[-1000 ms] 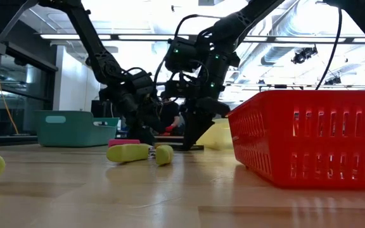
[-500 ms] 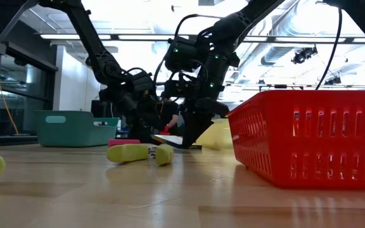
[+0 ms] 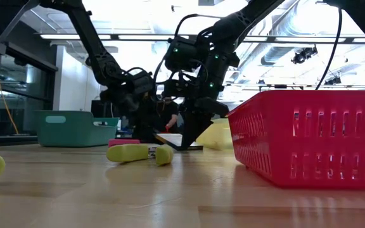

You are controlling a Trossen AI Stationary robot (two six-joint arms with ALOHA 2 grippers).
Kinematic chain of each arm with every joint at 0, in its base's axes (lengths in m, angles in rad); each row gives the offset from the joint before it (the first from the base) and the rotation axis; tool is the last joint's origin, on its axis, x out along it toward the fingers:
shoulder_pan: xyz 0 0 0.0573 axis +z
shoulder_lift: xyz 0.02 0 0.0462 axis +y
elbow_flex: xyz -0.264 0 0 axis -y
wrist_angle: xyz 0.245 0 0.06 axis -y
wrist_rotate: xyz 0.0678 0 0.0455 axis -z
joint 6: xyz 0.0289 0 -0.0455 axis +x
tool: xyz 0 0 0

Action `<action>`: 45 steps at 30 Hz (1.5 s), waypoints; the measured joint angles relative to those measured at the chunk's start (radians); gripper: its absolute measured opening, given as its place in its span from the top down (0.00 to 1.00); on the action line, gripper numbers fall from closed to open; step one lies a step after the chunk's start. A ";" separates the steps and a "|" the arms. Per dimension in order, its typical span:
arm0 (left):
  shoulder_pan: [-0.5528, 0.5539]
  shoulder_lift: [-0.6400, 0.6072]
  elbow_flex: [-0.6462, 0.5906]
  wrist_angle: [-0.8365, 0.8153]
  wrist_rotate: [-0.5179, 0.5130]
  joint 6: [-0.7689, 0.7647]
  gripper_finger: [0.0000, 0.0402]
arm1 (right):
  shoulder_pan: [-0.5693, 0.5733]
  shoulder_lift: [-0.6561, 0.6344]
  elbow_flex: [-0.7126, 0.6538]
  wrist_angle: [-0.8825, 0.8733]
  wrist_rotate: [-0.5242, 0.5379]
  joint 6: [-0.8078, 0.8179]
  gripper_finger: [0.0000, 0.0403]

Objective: Pick & Place School Supplies
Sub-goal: Put the crayon box into the yellow bin

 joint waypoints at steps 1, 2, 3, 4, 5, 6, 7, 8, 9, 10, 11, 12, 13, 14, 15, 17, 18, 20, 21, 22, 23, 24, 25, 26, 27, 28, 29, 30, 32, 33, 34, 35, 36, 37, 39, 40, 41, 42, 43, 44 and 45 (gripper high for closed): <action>0.000 0.000 0.000 0.003 -0.004 0.007 0.48 | 0.002 0.000 0.000 0.000 0.000 0.000 1.00; 0.000 0.000 0.000 0.006 -0.005 0.016 0.48 | 0.003 0.000 0.000 0.000 0.000 0.000 1.00; 0.000 0.001 0.000 0.010 -0.005 0.021 0.48 | 0.006 0.000 0.000 0.000 0.000 0.000 1.00; -0.001 0.001 0.000 0.012 -0.007 0.029 0.48 | 0.006 0.000 0.000 0.000 0.000 0.000 1.00; -0.002 0.001 0.000 0.012 -0.008 0.036 0.48 | 0.008 0.000 0.000 0.000 -0.001 -0.001 1.00; -0.002 0.001 0.000 0.012 -0.008 0.042 0.49 | 0.011 0.000 0.000 0.001 0.000 0.000 1.00; -0.002 0.001 0.000 0.012 -0.010 0.047 0.50 | 0.013 0.000 0.000 0.001 -0.001 -0.001 1.00; -0.004 0.001 0.000 0.012 -0.011 0.051 0.51 | 0.013 0.000 0.000 0.001 -0.001 -0.001 1.00; -0.005 0.001 0.000 0.012 -0.011 0.052 0.52 | 0.013 0.000 0.000 0.002 -0.001 -0.001 1.00; -0.006 0.001 0.000 0.013 -0.011 0.052 0.54 | 0.014 0.000 0.000 0.002 -0.001 -0.001 1.00; -0.006 0.001 0.000 0.014 -0.011 0.052 0.56 | 0.014 0.000 0.000 0.002 -0.002 -0.001 1.00; -0.006 0.001 0.000 0.016 -0.011 0.052 0.58 | 0.014 0.000 0.000 0.002 -0.002 -0.001 1.00; -0.006 0.001 0.000 0.018 -0.011 0.052 0.61 | 0.013 0.000 0.000 0.002 -0.002 -0.001 1.00; -0.006 0.001 0.000 0.019 -0.011 0.055 0.63 | 0.013 0.000 0.000 0.003 -0.002 -0.001 1.00; -0.006 0.001 0.000 0.020 -0.011 0.058 0.66 | 0.014 0.000 0.000 0.002 -0.002 -0.001 1.00; -0.006 0.001 0.000 0.022 -0.010 0.067 0.70 | 0.018 0.000 0.000 0.003 -0.001 -0.001 1.00; -0.008 0.001 0.000 0.023 -0.010 0.073 0.72 | 0.020 0.000 0.000 0.004 -0.002 -0.001 1.00; -0.013 0.001 0.000 0.026 -0.010 0.086 0.75 | 0.026 0.000 0.000 0.004 -0.002 -0.001 1.00; -0.015 0.001 0.000 0.027 -0.009 0.094 0.76 | 0.027 0.000 0.000 0.004 -0.002 -0.001 1.00; -0.018 0.001 0.000 0.030 -0.009 0.100 0.77 | 0.031 0.000 0.000 0.004 -0.002 -0.001 1.00; -0.020 0.001 0.000 0.034 -0.005 0.107 0.78 | 0.034 0.000 0.000 0.004 -0.002 -0.001 1.00; -0.023 0.001 0.000 0.037 0.000 0.109 0.79 | 0.037 0.000 0.000 0.004 -0.002 -0.001 1.00; -0.025 0.001 0.000 0.042 0.007 0.111 0.79 | 0.040 0.000 0.000 0.004 -0.001 -0.001 1.00; -0.027 0.001 0.000 0.044 0.013 0.111 0.80 | 0.044 0.000 0.000 0.003 0.000 -0.001 1.00; -0.030 0.001 0.000 0.047 0.018 0.111 0.81 | 0.047 0.000 0.000 0.003 0.004 -0.001 1.00; -0.033 0.001 0.000 0.050 0.020 0.111 0.82 | 0.052 0.000 0.000 -0.001 0.009 0.000 1.00; -0.035 0.001 0.000 0.057 0.025 0.104 0.82 | 0.056 0.000 0.000 -0.008 0.011 0.000 1.00; -0.035 0.001 0.000 0.074 0.040 0.085 0.83 | 0.061 0.000 0.000 -0.019 0.017 0.000 1.00; -0.027 0.001 0.001 0.121 0.099 0.042 0.85 | 0.075 0.000 0.000 -0.052 0.044 -0.001 1.00; -0.021 0.001 0.003 0.143 0.125 0.025 0.85 | 0.083 0.000 0.001 -0.064 0.062 -0.002 1.00; -0.015 0.000 0.005 0.161 0.141 0.011 0.86 | 0.091 -0.001 0.002 -0.080 0.076 -0.004 1.00; -0.008 -0.002 0.005 0.170 0.145 -0.002 0.87 | 0.100 -0.002 0.002 -0.090 0.093 -0.004 1.00; -0.002 -0.003 0.005 0.173 0.142 -0.009 0.88 | 0.107 -0.002 0.002 -0.098 0.105 -0.003 1.00; 0.002 -0.004 0.005 0.173 0.134 -0.010 0.88 | 0.114 -0.004 0.002 -0.103 0.114 -0.002 1.00; 0.013 -0.004 0.005 0.173 0.132 -0.021 0.89 | 0.124 -0.025 0.000 -0.139 0.111 0.005 1.00; 0.017 -0.004 0.005 0.173 0.132 -0.029 0.89 | 0.131 -0.034 0.000 -0.145 0.115 0.005 1.00; 0.021 -0.005 0.005 0.174 0.132 -0.033 0.89 | 0.137 -0.046 0.000 -0.135 0.115 0.006 1.00; 0.024 -0.005 0.005 0.175 0.131 -0.035 0.90 | 0.141 -0.060 0.001 -0.139 0.114 0.013 1.00; 0.026 -0.005 0.005 0.177 0.131 -0.035 0.90 | 0.145 -0.071 0.001 -0.143 0.118 0.024 1.00; 0.027 -0.005 0.005 0.181 0.131 -0.036 0.90 | 0.153 -0.082 0.001 -0.144 0.142 0.030 1.00; 0.027 -0.006 0.005 0.187 0.129 -0.037 0.90 | 0.159 -0.094 0.001 -0.149 0.161 0.034 1.00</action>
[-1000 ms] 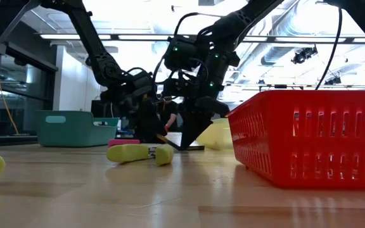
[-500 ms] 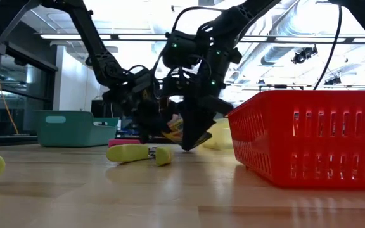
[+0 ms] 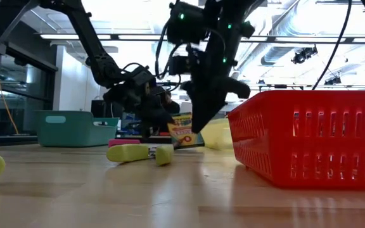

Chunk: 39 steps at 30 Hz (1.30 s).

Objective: Pick & Place School Supplies
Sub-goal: Put the crayon box into the yellow bin

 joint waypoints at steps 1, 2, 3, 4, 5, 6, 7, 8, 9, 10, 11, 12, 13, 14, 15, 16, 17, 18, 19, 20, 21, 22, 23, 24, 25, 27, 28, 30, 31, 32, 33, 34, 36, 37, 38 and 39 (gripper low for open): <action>0.000 -0.004 0.000 0.004 -0.002 0.000 0.90 | 0.004 -0.012 0.000 -0.006 0.016 0.003 1.00; 0.000 -0.007 0.000 0.014 -0.008 0.003 0.90 | 0.007 -0.023 0.000 -0.010 0.036 0.003 1.00; 0.000 -0.014 0.001 0.021 -0.015 0.009 0.90 | 0.010 -0.034 0.000 -0.010 0.049 0.004 1.00; 0.000 -0.024 0.001 0.018 -0.016 0.013 0.90 | 0.014 -0.042 0.000 -0.007 0.056 0.011 1.00; 0.000 -0.034 0.001 0.024 -0.017 0.018 0.90 | 0.016 -0.049 0.000 -0.006 0.057 0.024 1.00; 0.000 -0.046 0.001 0.028 -0.021 0.026 0.90 | 0.017 -0.054 0.000 -0.009 0.059 0.036 1.00; 0.000 -0.059 0.001 0.025 -0.020 0.029 0.90 | 0.017 -0.059 0.000 -0.011 0.058 0.049 1.00; 0.000 -0.071 0.001 0.031 -0.022 0.030 0.90 | 0.017 -0.064 0.000 -0.012 0.060 0.060 1.00; 0.001 -0.085 0.001 0.034 -0.025 0.031 0.90 | 0.017 -0.071 0.000 -0.012 0.060 0.072 1.00; 0.003 -0.099 0.001 0.033 -0.024 0.031 0.90 | 0.017 -0.077 0.000 -0.014 0.059 0.081 1.00; 0.005 -0.113 0.001 0.034 -0.025 0.030 0.90 | 0.019 -0.081 0.000 -0.015 0.060 0.088 1.00; 0.005 -0.127 0.001 0.033 -0.031 0.030 0.90 | 0.023 -0.082 0.000 -0.015 0.063 0.095 1.00; 0.006 -0.140 0.001 0.033 -0.044 0.030 0.90 | 0.026 -0.082 0.000 -0.015 0.070 0.099 1.00; 0.008 -0.154 0.001 0.031 -0.054 0.030 0.90 | 0.030 -0.081 0.000 -0.017 0.076 0.102 1.00; 0.012 -0.167 0.001 0.028 -0.066 0.030 0.90 | 0.035 -0.081 -0.001 -0.020 0.083 0.104 1.00; 0.013 -0.180 0.001 0.030 -0.081 0.030 0.90 | 0.041 -0.081 -0.001 -0.020 0.092 0.104 1.00; 0.014 -0.194 0.001 0.030 -0.096 0.027 0.90 | 0.048 -0.081 -0.001 -0.018 0.102 0.104 1.00; 0.014 -0.205 0.001 0.031 -0.111 0.021 0.90 | 0.053 -0.081 -0.001 -0.017 0.109 0.102 1.00; 0.014 -0.215 0.001 0.033 -0.124 0.016 0.90 | 0.057 -0.081 -0.001 -0.017 0.112 0.100 1.00; 0.014 -0.224 0.001 0.032 -0.132 0.015 0.90 | 0.060 -0.081 -0.001 -0.016 0.113 0.099 1.00; 0.014 -0.232 0.001 0.031 -0.137 0.015 0.90 | 0.061 -0.081 -0.001 -0.012 0.113 0.098 1.00; 0.014 -0.239 0.001 0.031 -0.147 0.014 0.90 | 0.061 -0.081 -0.001 -0.006 0.113 0.098 1.00; 0.014 -0.246 0.002 0.032 -0.153 0.007 0.90 | 0.062 -0.081 -0.001 -0.003 0.114 0.098 1.00; 0.012 -0.252 0.003 0.032 -0.159 -0.001 0.90 | 0.062 -0.081 -0.001 -0.002 0.115 0.098 1.00; 0.010 -0.255 0.007 0.031 -0.171 -0.011 0.90 | 0.062 -0.081 -0.001 0.002 0.115 0.098 1.00; 0.006 -0.256 0.020 0.029 -0.198 -0.026 0.90 | 0.060 -0.081 -0.001 0.014 0.116 0.096 1.00; 0.003 -0.256 0.030 0.029 -0.211 -0.030 0.90 | 0.060 -0.081 -0.001 0.015 0.116 0.093 1.00; -0.002 -0.256 0.049 0.030 -0.236 -0.038 0.90 | 0.060 -0.080 -0.001 0.015 0.115 0.088 1.00; -0.006 -0.256 0.058 0.031 -0.251 -0.039 0.90 | 0.060 -0.080 -0.001 0.015 0.115 0.087 1.00; -0.011 -0.256 0.066 0.031 -0.263 -0.041 0.90 | 0.060 -0.080 -0.001 0.015 0.115 0.087 1.00; -0.015 -0.256 0.072 0.030 -0.269 -0.041 0.90 | 0.060 -0.080 -0.001 0.014 0.115 0.087 1.00; -0.017 -0.256 0.080 0.028 -0.275 -0.041 0.90 | 0.060 -0.080 -0.001 0.010 0.115 0.087 1.00; -0.022 -0.256 0.094 0.029 -0.279 -0.049 0.90 | 0.060 -0.080 -0.001 0.001 0.115 0.086 1.00; -0.024 -0.256 0.099 0.030 -0.284 -0.057 0.90 | 0.060 -0.080 -0.001 -0.003 0.115 0.086 1.00; -0.025 -0.256 0.102 0.031 -0.297 -0.067 0.90 | 0.060 -0.080 -0.001 -0.006 0.115 0.086 1.00; -0.025 -0.256 0.104 0.030 -0.309 -0.071 0.90 | 0.060 -0.080 -0.001 -0.009 0.115 0.086 1.00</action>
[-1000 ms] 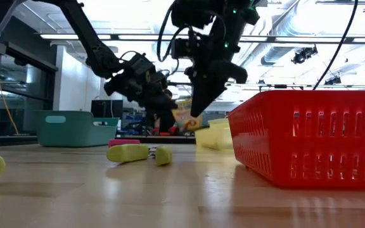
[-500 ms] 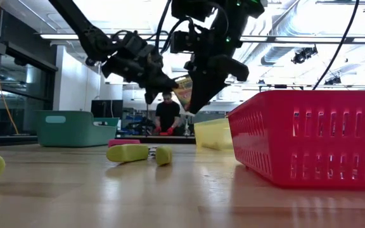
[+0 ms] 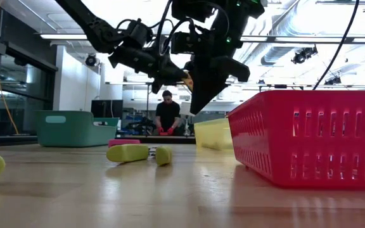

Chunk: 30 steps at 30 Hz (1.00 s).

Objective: Pick & Place School Supplies
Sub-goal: Put the crayon box into the yellow bin

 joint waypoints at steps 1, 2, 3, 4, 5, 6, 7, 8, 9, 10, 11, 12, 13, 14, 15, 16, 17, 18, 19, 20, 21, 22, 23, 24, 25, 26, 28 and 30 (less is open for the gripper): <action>0.000 0.000 0.001 -0.001 -0.008 -0.001 0.90 | 0.000 0.000 0.000 -0.002 0.000 0.000 1.00; 0.000 0.000 0.002 -0.002 -0.020 -0.001 0.90 | 0.000 0.000 0.000 -0.004 0.000 0.001 1.00; 0.001 0.000 0.002 -0.002 -0.030 -0.001 0.90 | 0.000 0.000 0.000 -0.006 0.001 0.003 1.00; 0.003 0.000 0.003 -0.002 -0.037 -0.005 0.90 | 0.000 0.000 0.000 -0.012 0.003 0.007 1.00; 0.004 0.000 0.003 -0.002 -0.047 -0.010 0.90 | 0.000 0.000 0.000 -0.018 0.009 0.011 1.00; 0.004 0.000 0.003 -0.002 -0.053 -0.018 0.90 | 0.000 0.000 0.000 -0.024 0.014 0.015 1.00; 0.004 0.000 0.003 -0.002 -0.060 -0.023 0.90 | 0.000 0.000 0.000 -0.029 0.018 0.016 1.00; 0.004 0.000 0.003 -0.001 -0.072 -0.026 0.90 | 0.000 0.000 0.000 -0.033 0.020 0.016 1.00; 0.004 0.000 0.003 0.000 -0.083 -0.027 0.90 | 0.000 0.000 0.000 -0.037 0.020 0.018 1.00; 0.004 0.000 0.003 0.000 -0.088 -0.027 0.90 | 0.000 0.000 0.000 -0.040 0.020 0.020 1.00; 0.004 0.000 0.003 0.000 -0.096 -0.027 0.90 | 0.000 0.001 0.000 -0.043 0.021 0.021 1.00; 0.004 0.000 0.003 0.001 -0.100 -0.027 0.90 | 0.000 0.001 0.000 -0.045 0.021 0.022 1.00; 0.004 0.000 0.003 0.001 -0.101 -0.028 0.90 | 0.000 0.001 0.000 -0.046 0.021 0.022 1.00; 0.004 0.000 0.003 0.001 -0.101 -0.029 0.90 | 0.000 0.001 0.000 -0.046 0.021 0.022 1.00; 0.004 0.000 0.003 0.003 -0.102 -0.030 0.90 | 0.000 0.001 0.000 -0.046 0.021 0.022 1.00; 0.003 0.000 0.003 0.008 -0.103 -0.032 0.90 | 0.000 0.001 0.000 -0.046 0.021 0.022 1.00; 0.002 0.000 0.004 0.017 -0.103 -0.040 0.90 | 0.000 0.001 0.000 -0.046 0.022 0.022 1.00; 0.002 0.000 0.004 0.026 -0.103 -0.053 0.90 | 0.000 -0.003 0.000 -0.050 0.021 0.023 1.00; 0.002 0.000 0.007 0.034 -0.103 -0.061 0.90 | 0.000 -0.009 0.000 -0.059 0.021 0.027 1.00; 0.002 0.000 0.013 0.032 -0.103 -0.068 0.90 | 0.000 -0.016 0.000 -0.066 0.024 0.031 1.00; 0.002 0.000 0.017 0.034 -0.103 -0.072 0.90 | 0.000 -0.020 0.000 -0.065 0.032 0.038 1.00; 0.002 0.000 0.020 0.036 -0.103 -0.072 0.90 | 0.001 -0.028 0.001 -0.071 0.044 0.045 1.00; 0.002 0.000 0.023 0.034 -0.104 -0.074 0.90 | 0.001 -0.036 0.000 -0.091 0.048 0.058 1.00; 0.002 0.000 0.025 0.032 -0.104 -0.075 0.90 | 0.001 -0.041 0.000 -0.107 0.052 0.068 1.00; 0.002 0.000 0.025 0.032 -0.105 -0.075 0.90 | 0.001 -0.044 0.000 -0.112 0.059 0.076 1.00; 0.000 0.002 0.026 0.034 -0.105 -0.075 0.90 | 0.001 -0.046 0.000 -0.113 0.055 0.086 1.00; -0.005 0.011 0.030 0.035 -0.114 -0.088 0.90 | 0.000 -0.055 0.000 -0.150 0.047 0.108 1.00; -0.008 0.022 0.033 0.034 -0.132 -0.103 0.90 | 0.001 -0.063 -0.002 -0.176 0.054 0.123 1.00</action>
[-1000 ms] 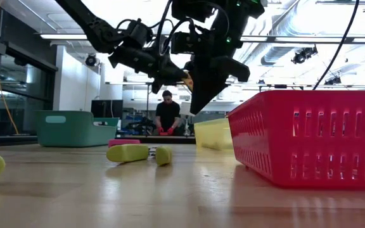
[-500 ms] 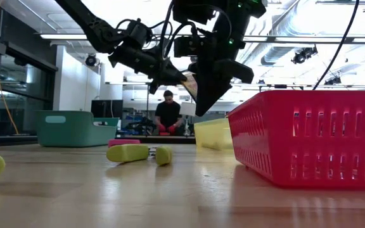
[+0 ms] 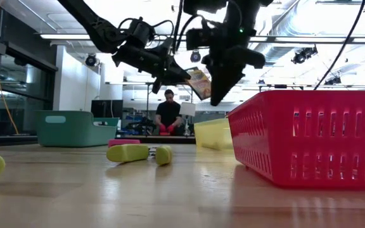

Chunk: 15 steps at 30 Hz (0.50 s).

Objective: Pick & Place School Supplies
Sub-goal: Put the crayon box into the yellow bin

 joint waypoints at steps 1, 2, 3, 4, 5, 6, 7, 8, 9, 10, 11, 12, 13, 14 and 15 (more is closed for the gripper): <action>-0.005 0.007 0.004 0.003 -0.001 -0.002 0.90 | 0.000 -0.001 -0.003 0.000 0.000 0.006 1.00; -0.009 0.014 0.007 0.004 -0.004 -0.002 0.90 | 0.000 -0.001 -0.006 -0.008 0.000 0.018 1.00; -0.011 0.020 0.010 0.001 -0.005 -0.002 0.90 | 0.000 0.002 -0.008 -0.028 0.000 0.029 1.00; -0.011 0.022 0.014 0.000 -0.005 -0.002 0.90 | 0.000 0.003 -0.009 -0.048 0.001 0.043 1.00; -0.014 0.022 0.015 0.000 -0.007 -0.002 0.90 | 0.000 0.003 -0.009 -0.065 0.001 0.052 1.00; -0.018 0.022 0.018 0.005 -0.010 -0.002 0.90 | 0.000 0.002 -0.009 -0.073 0.001 0.062 1.00; -0.020 0.022 0.020 0.012 -0.020 -0.002 0.90 | 0.000 0.002 -0.007 -0.081 0.001 0.072 1.00; -0.022 0.022 0.024 0.009 -0.020 -0.002 0.90 | -0.001 0.002 -0.007 -0.093 -0.003 0.079 1.00; -0.022 0.022 0.028 0.004 -0.021 -0.002 0.90 | 0.001 0.002 -0.008 -0.102 -0.005 0.083 1.00; -0.021 0.022 0.034 0.003 -0.021 -0.004 0.90 | 0.001 0.002 -0.008 -0.111 -0.007 0.088 1.00; -0.021 0.022 0.038 0.003 -0.021 -0.005 0.90 | 0.002 0.002 -0.008 -0.118 -0.007 0.096 1.00; -0.021 0.022 0.039 0.009 -0.021 -0.004 0.90 | 0.003 0.002 -0.008 -0.119 -0.007 0.102 1.00; -0.022 0.022 0.040 0.009 -0.023 -0.002 0.90 | 0.004 0.002 -0.008 -0.127 -0.007 0.108 1.00; -0.025 0.022 0.040 0.007 -0.026 -0.002 0.90 | 0.004 0.002 -0.008 -0.137 -0.009 0.112 1.00; -0.027 0.022 0.040 0.003 -0.034 -0.002 0.90 | 0.004 0.002 -0.008 -0.144 -0.008 0.118 1.00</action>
